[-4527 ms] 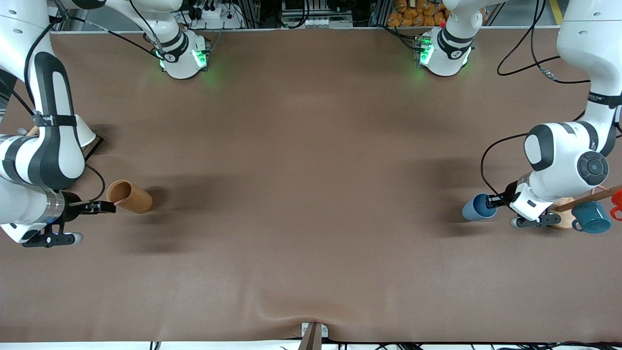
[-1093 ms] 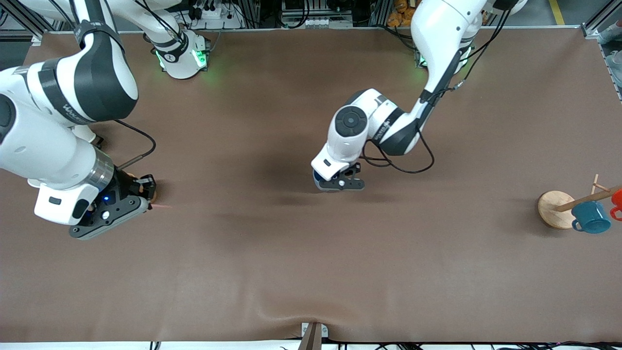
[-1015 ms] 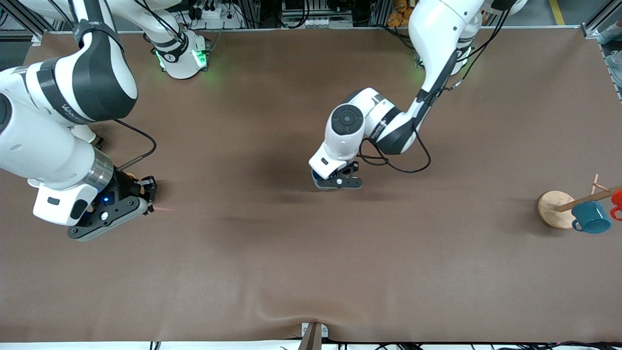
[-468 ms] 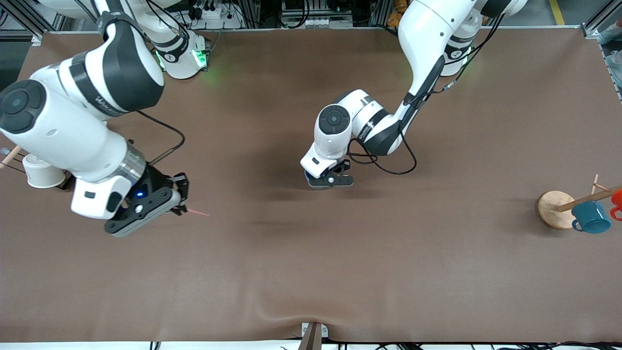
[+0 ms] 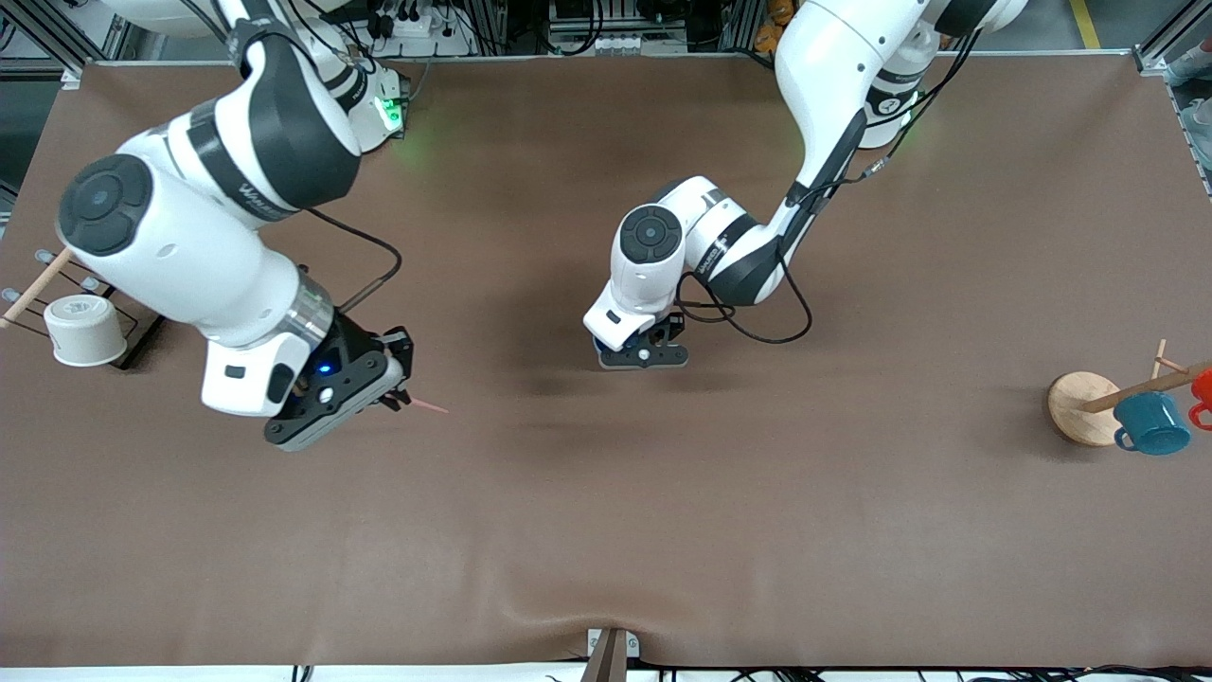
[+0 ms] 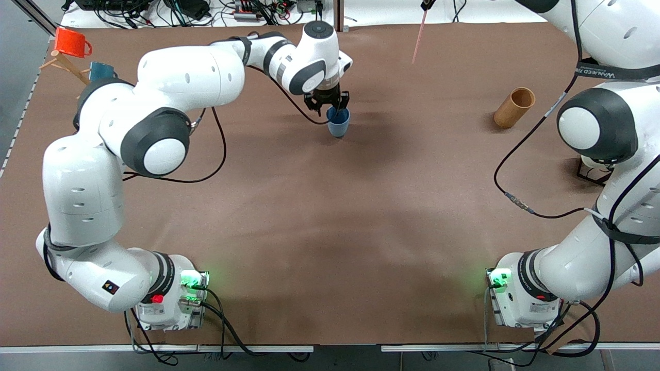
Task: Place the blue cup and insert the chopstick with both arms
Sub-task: 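Carry the blue cup to mid-table while the right gripper lifts the chopstick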
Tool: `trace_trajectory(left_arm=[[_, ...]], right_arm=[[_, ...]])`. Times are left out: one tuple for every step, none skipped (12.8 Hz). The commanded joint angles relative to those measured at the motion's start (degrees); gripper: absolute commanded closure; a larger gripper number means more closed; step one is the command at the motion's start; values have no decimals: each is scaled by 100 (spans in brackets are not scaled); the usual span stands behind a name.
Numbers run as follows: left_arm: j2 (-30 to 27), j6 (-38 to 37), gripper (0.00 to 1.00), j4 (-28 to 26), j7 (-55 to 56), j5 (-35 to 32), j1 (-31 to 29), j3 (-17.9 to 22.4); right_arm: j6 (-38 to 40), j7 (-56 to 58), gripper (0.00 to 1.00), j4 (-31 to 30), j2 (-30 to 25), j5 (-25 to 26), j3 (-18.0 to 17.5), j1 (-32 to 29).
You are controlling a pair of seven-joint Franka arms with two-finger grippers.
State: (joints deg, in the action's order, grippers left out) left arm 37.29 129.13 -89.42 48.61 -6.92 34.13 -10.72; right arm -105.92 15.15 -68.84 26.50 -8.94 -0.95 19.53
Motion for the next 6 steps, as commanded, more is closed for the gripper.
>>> trace_trajectory(left_arm=[[-580,-457,0,-6,149,-178,-239,26],[-878,-659,0,-6,140,-169,-397,26],[-1168,-862,0,3,114,-152,-624,26],[-1449,-1046,0,12,97,-108,-905,17],[-1652,-1205,0,38,96,-108,-1091,8],[-1828,-1311,0,56,96,-108,-1258,17]], right_arm=[[-87,-204,100,-164,-110,-91,-10,251],[-122,-431,100,-182,-92,-82,-10,436],[-261,-712,100,-225,-84,-30,-10,646],[-393,-993,100,-278,-75,-3,-2,831],[-447,-1205,100,-296,-66,84,-2,981],[-499,-1285,100,-296,-57,198,-2,1104]])
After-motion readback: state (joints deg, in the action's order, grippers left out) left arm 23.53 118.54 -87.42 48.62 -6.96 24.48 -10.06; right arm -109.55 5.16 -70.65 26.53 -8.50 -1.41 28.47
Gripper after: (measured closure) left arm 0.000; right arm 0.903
